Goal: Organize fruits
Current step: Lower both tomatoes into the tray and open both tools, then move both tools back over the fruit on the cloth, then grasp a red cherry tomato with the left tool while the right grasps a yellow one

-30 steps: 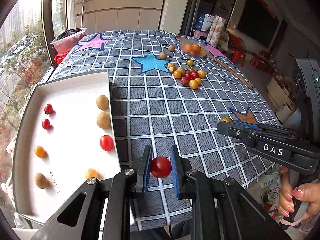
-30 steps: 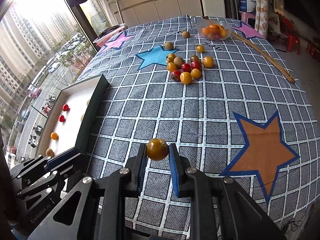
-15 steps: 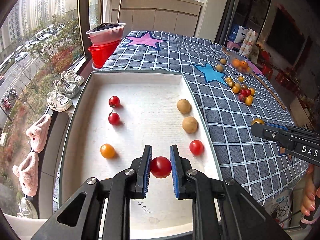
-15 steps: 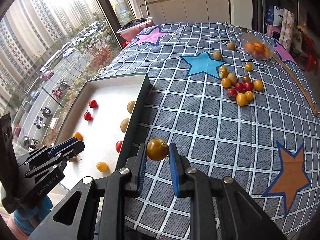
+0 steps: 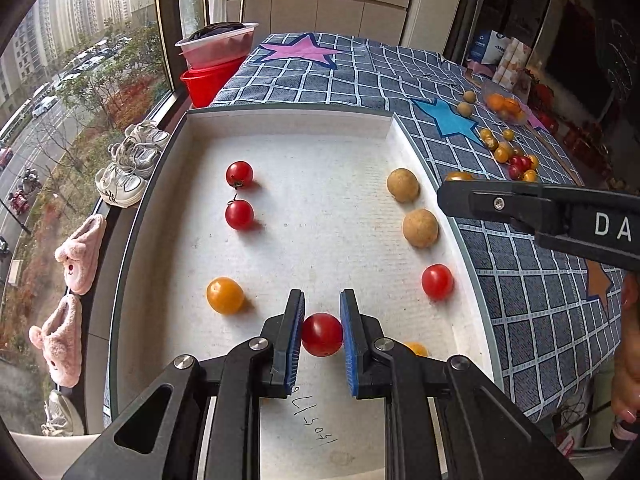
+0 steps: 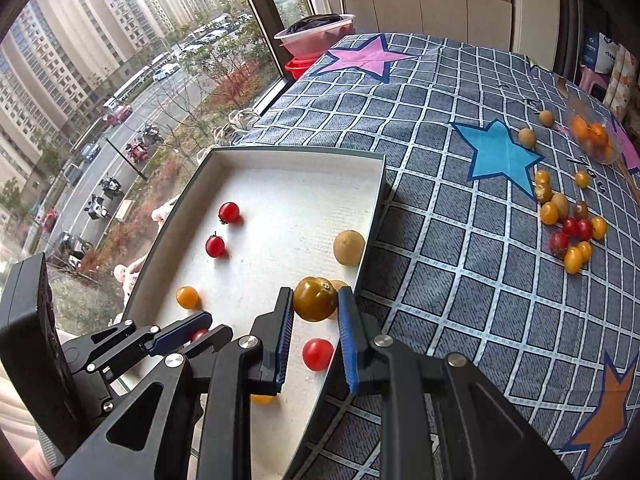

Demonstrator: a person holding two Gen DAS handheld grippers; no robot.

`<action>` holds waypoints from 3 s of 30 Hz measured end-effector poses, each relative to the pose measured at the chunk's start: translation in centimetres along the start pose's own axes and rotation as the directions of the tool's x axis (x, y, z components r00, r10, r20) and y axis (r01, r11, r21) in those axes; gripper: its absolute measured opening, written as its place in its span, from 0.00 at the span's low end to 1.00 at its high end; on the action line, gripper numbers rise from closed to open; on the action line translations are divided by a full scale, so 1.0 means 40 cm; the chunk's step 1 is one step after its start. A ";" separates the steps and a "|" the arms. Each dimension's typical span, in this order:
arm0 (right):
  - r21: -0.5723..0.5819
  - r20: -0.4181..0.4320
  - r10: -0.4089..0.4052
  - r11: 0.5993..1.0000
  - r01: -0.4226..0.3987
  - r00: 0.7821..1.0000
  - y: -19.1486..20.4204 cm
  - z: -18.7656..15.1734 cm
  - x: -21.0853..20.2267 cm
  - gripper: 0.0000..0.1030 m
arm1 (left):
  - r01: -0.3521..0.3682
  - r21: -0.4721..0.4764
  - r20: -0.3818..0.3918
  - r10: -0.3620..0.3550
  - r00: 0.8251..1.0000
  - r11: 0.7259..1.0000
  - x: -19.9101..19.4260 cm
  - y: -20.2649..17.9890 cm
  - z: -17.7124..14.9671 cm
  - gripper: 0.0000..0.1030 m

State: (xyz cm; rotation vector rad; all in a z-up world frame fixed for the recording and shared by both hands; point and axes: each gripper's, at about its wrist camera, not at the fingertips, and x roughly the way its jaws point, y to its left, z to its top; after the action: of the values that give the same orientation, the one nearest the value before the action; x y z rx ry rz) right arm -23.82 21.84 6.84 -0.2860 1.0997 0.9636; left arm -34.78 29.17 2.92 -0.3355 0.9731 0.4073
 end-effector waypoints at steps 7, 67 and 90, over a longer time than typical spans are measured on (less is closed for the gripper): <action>-0.016 -0.036 0.009 1.000 -0.010 0.999 0.016 0.027 0.065 0.23 | -0.011 -0.004 -0.025 0.011 1.000 1.000 0.022 0.000 -0.007 0.19; 0.363 0.060 -0.256 0.906 0.218 0.965 -0.591 -0.109 -0.197 0.65 | 0.027 0.248 -0.034 -0.019 0.999 0.968 0.066 -0.483 0.210 0.68; 0.261 0.094 -0.347 0.913 0.314 0.933 -0.674 0.012 -0.034 0.51 | 0.040 0.318 -0.062 -0.021 0.998 0.947 0.304 -0.585 0.312 0.60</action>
State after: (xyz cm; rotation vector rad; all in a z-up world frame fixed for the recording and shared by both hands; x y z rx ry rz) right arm -2.79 5.74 1.54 -0.1939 0.9898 0.5308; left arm -8.55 16.53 1.29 -0.0675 1.0707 0.2066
